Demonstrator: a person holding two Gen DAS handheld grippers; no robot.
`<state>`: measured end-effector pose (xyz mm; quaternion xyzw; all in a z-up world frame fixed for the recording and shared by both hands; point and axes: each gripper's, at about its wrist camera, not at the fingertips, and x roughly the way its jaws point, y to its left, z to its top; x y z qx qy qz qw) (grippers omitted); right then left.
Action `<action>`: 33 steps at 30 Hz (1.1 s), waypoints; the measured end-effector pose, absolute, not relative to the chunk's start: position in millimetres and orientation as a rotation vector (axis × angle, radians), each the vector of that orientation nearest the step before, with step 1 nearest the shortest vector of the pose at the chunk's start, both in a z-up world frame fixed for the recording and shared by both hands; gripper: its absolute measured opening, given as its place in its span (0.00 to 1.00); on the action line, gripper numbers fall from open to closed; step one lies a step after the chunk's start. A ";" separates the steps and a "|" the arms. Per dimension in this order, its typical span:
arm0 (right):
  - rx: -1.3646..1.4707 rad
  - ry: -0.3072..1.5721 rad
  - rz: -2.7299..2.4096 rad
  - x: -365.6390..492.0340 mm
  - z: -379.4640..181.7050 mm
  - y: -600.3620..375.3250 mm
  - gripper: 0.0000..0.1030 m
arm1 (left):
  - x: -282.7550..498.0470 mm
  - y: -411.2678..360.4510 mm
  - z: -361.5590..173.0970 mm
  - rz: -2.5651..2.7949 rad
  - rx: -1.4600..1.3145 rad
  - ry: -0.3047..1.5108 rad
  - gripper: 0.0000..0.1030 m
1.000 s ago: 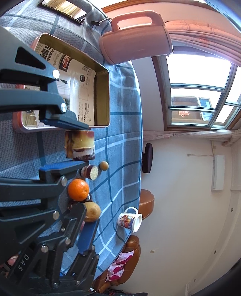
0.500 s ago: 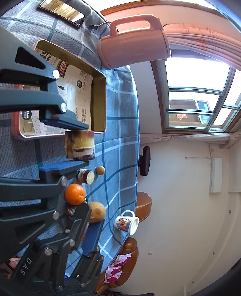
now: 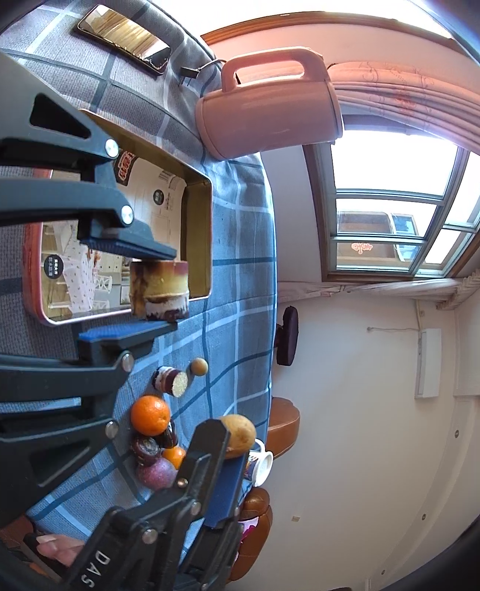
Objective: Organize fruits
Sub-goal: 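Open the left gripper over the tin while the right gripper releases the brown fruit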
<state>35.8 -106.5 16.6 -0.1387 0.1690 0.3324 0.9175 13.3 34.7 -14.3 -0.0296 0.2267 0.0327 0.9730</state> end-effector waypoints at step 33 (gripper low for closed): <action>-0.329 0.438 0.848 51.3 -13.2 -27.4 0.28 | 21.9 109.9 -28.5 0.228 -0.052 0.524 0.32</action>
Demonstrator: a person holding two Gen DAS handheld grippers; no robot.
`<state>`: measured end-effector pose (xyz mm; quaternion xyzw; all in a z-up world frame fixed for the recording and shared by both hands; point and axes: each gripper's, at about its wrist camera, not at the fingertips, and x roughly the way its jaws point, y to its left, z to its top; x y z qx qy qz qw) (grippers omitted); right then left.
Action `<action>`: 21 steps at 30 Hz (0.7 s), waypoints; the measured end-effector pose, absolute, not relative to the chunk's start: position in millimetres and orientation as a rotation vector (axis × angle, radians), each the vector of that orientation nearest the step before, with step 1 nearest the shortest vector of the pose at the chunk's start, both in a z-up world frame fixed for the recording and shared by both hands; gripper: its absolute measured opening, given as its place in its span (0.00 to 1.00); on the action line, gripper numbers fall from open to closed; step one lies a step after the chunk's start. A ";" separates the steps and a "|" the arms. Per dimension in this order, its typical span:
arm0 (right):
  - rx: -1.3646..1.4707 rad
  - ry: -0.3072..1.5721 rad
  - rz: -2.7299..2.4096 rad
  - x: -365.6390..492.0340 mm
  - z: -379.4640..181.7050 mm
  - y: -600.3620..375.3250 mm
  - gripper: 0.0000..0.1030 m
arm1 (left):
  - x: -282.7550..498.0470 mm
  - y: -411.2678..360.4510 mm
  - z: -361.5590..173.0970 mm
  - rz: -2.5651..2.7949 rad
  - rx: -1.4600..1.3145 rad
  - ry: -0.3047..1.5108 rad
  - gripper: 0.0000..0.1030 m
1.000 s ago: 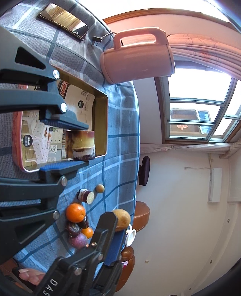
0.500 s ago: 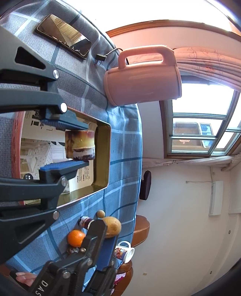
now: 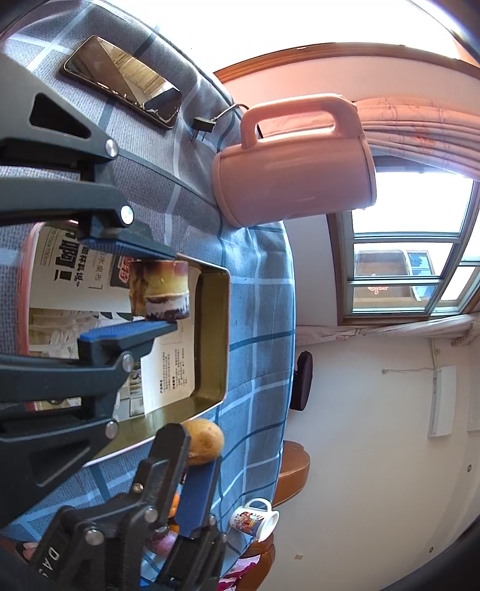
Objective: Organize fruits
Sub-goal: 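Open the left gripper over the tin while the right gripper releases the brown fruit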
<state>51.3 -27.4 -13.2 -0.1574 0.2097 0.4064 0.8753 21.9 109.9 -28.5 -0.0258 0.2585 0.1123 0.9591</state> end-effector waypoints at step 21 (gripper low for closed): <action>-0.328 0.559 0.865 65.9 -47.1 -13.0 0.28 | 39.3 113.6 -38.8 0.218 -0.033 0.612 0.32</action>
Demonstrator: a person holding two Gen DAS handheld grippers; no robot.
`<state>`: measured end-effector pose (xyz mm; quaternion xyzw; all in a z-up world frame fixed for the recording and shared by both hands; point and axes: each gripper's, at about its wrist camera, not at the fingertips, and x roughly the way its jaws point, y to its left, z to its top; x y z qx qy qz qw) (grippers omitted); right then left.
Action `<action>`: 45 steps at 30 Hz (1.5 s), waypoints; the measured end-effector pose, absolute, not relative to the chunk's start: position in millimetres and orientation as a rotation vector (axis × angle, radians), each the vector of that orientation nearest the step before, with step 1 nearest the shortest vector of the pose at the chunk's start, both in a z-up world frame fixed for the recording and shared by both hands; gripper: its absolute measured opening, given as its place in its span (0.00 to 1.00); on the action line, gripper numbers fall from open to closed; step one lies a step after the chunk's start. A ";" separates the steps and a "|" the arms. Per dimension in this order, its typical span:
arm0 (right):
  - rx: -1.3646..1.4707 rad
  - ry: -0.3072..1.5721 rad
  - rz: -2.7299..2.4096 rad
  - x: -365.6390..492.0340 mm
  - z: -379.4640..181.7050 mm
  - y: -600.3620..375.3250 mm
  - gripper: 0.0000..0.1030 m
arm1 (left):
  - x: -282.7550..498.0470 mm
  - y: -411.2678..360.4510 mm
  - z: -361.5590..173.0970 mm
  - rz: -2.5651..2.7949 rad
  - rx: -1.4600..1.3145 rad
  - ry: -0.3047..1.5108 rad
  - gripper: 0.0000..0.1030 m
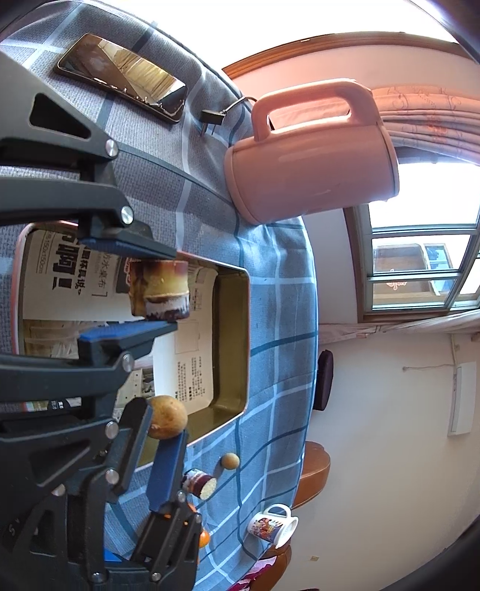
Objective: Organize fruits
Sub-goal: 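Open the left gripper over the tin while the right gripper releases the brown fruit, then move both open grippers back to the remaining fruits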
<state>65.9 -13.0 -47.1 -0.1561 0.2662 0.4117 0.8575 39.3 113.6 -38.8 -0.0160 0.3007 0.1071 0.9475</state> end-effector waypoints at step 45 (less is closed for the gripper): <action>-0.219 0.447 0.538 68.1 -21.6 -117.0 0.59 | 27.0 40.4 -9.2 0.098 -0.029 0.468 0.75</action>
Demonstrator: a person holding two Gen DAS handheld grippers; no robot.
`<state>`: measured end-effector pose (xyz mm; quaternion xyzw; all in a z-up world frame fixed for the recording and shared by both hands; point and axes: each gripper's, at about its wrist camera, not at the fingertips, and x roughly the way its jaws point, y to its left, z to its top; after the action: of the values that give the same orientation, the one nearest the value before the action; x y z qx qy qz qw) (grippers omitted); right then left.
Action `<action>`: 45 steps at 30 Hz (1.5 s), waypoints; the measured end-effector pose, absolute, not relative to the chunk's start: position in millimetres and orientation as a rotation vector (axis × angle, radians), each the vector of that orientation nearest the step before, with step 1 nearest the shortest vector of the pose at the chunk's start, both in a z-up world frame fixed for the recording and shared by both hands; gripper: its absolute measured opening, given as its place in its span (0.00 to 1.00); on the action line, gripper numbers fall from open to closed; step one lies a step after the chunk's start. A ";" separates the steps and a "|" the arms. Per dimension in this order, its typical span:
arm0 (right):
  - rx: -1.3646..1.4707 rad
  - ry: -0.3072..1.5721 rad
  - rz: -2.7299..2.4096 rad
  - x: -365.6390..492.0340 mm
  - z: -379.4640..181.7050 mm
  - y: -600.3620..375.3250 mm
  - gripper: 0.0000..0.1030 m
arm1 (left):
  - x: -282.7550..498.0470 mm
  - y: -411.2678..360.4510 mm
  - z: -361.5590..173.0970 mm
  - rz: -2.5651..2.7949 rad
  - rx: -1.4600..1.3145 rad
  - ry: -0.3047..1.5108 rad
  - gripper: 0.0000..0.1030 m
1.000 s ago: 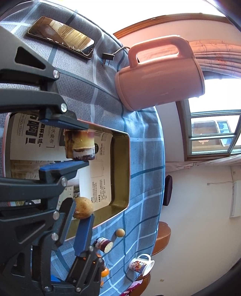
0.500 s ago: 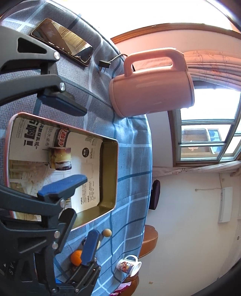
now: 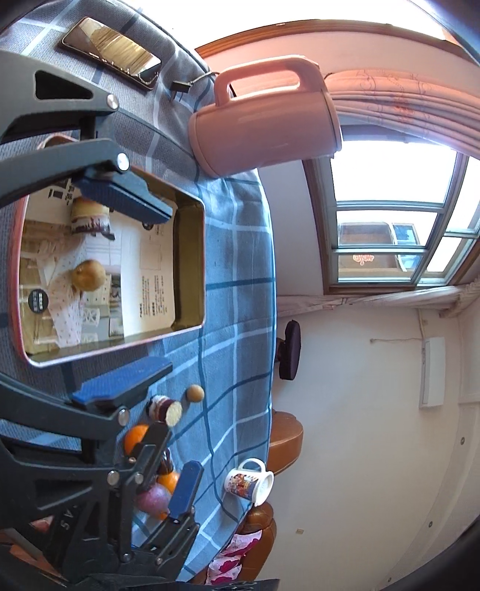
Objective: Organize fruits
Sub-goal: 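Move both open grippers back to the remaining fruits, then grasp the large mandarin with the left gripper while the right gripper grasps the purple fruit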
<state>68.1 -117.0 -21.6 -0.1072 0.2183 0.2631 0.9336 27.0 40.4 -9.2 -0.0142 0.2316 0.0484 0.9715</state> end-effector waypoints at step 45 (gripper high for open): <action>0.201 0.762 0.375 122.4 -64.2 -252.3 0.54 | 115.5 -83.3 -57.5 -0.272 0.026 0.761 0.64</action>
<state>122.4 -252.3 -64.2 0.0972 0.3689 0.1818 0.9063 115.5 -83.3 -57.5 0.0128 0.3702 -0.1322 0.9194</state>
